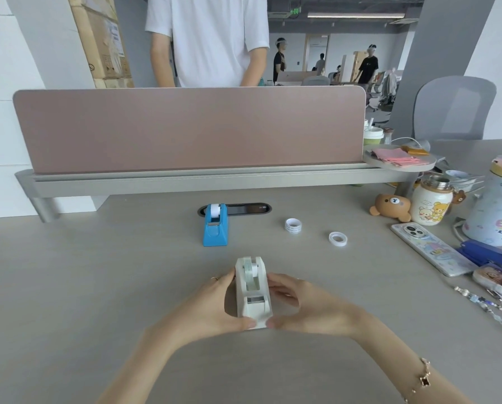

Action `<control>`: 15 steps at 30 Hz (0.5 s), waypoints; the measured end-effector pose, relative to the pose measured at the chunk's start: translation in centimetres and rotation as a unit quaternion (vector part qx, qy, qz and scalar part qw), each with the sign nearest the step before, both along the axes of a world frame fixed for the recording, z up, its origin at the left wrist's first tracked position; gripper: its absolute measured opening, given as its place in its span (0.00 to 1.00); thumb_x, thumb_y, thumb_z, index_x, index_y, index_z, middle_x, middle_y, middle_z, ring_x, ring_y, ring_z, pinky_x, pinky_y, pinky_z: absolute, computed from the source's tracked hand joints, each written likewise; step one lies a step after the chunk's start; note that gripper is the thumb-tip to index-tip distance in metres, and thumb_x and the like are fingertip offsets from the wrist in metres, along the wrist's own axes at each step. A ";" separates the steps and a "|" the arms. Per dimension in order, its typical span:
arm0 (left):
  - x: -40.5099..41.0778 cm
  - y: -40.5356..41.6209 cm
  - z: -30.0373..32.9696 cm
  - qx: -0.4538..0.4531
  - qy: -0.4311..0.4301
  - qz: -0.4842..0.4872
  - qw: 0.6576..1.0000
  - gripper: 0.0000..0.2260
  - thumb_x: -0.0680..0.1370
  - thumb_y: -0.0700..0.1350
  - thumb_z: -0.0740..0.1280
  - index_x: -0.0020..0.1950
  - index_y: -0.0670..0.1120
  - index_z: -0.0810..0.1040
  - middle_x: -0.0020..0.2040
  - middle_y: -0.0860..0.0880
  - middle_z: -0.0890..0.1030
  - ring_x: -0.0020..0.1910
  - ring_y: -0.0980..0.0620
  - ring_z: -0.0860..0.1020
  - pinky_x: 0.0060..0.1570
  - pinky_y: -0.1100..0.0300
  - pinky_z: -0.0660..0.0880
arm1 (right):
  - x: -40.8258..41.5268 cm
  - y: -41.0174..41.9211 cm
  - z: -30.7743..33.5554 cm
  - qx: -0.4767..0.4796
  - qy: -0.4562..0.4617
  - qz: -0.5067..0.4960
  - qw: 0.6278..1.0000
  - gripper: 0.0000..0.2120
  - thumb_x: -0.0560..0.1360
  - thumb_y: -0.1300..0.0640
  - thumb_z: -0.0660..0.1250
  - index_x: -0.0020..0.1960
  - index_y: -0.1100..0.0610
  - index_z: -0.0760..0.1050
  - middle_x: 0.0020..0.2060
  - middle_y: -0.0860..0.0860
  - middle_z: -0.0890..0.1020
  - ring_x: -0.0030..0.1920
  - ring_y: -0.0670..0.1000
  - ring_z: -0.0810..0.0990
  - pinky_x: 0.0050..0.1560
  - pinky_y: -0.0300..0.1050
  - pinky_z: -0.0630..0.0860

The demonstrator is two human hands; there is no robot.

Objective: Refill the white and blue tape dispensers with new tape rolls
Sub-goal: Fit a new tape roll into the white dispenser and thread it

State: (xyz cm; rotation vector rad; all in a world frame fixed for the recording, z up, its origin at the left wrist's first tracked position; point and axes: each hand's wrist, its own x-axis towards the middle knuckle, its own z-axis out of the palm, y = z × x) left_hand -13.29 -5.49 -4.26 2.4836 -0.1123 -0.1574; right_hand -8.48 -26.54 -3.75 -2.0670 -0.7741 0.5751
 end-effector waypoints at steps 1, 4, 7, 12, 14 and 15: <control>0.0 0.0 -0.1 0.009 0.001 -0.001 1.000 0.43 0.64 0.62 0.73 0.73 0.66 0.52 0.65 0.61 0.71 0.64 0.60 0.66 0.60 0.62 0.66 | -0.1 0.1 0.0 0.006 -0.006 -0.008 1.000 0.31 0.69 0.51 0.73 0.68 0.41 0.66 0.64 0.34 0.74 0.65 0.32 0.69 0.68 0.32 0.64; -0.1 -0.2 -0.1 0.019 -0.012 -0.011 1.000 0.43 0.65 0.60 0.74 0.73 0.64 0.53 0.63 0.63 0.71 0.63 0.59 0.66 0.60 0.63 0.66 | -0.4 0.6 0.1 0.031 -0.026 -0.039 0.998 0.23 0.69 0.53 0.74 0.60 0.37 0.71 0.59 0.35 0.78 0.61 0.31 0.73 0.62 0.26 0.66; 0.1 -0.1 -0.2 -0.009 -0.019 -0.007 1.000 0.41 0.65 0.58 0.75 0.73 0.63 0.56 0.63 0.64 0.72 0.61 0.60 0.67 0.57 0.66 0.65 | -0.8 0.9 0.0 0.038 -0.047 -0.068 0.996 0.22 0.69 0.55 0.73 0.59 0.39 0.73 0.56 0.35 0.80 0.58 0.31 0.75 0.58 0.22 0.67; 0.3 0.3 -0.5 0.004 -0.013 -0.015 1.000 0.44 0.62 0.57 0.76 0.73 0.64 0.56 0.61 0.61 0.74 0.62 0.57 0.69 0.59 0.62 0.69 | -1.1 1.3 -0.9 0.040 -0.075 -0.076 0.994 0.25 0.66 0.53 0.73 0.62 0.45 0.73 0.56 0.39 0.81 0.57 0.33 0.77 0.63 0.30 0.70; 0.3 0.4 -0.6 -0.001 -0.017 -0.007 1.000 0.43 0.62 0.57 0.76 0.73 0.63 0.58 0.61 0.59 0.76 0.61 0.57 0.70 0.60 0.62 0.70 | -1.1 1.2 -1.2 0.048 -0.067 -0.080 0.993 0.27 0.66 0.52 0.74 0.63 0.43 0.72 0.57 0.38 0.81 0.58 0.33 0.76 0.63 0.30 0.70; 0.4 0.4 -0.7 -0.002 -0.021 -0.005 1.000 0.42 0.62 0.57 0.76 0.72 0.63 0.60 0.60 0.59 0.76 0.61 0.57 0.71 0.60 0.61 0.70 | -1.1 1.1 -1.4 0.052 -0.062 -0.086 0.993 0.27 0.66 0.52 0.74 0.63 0.43 0.72 0.57 0.38 0.81 0.58 0.32 0.76 0.62 0.30 0.69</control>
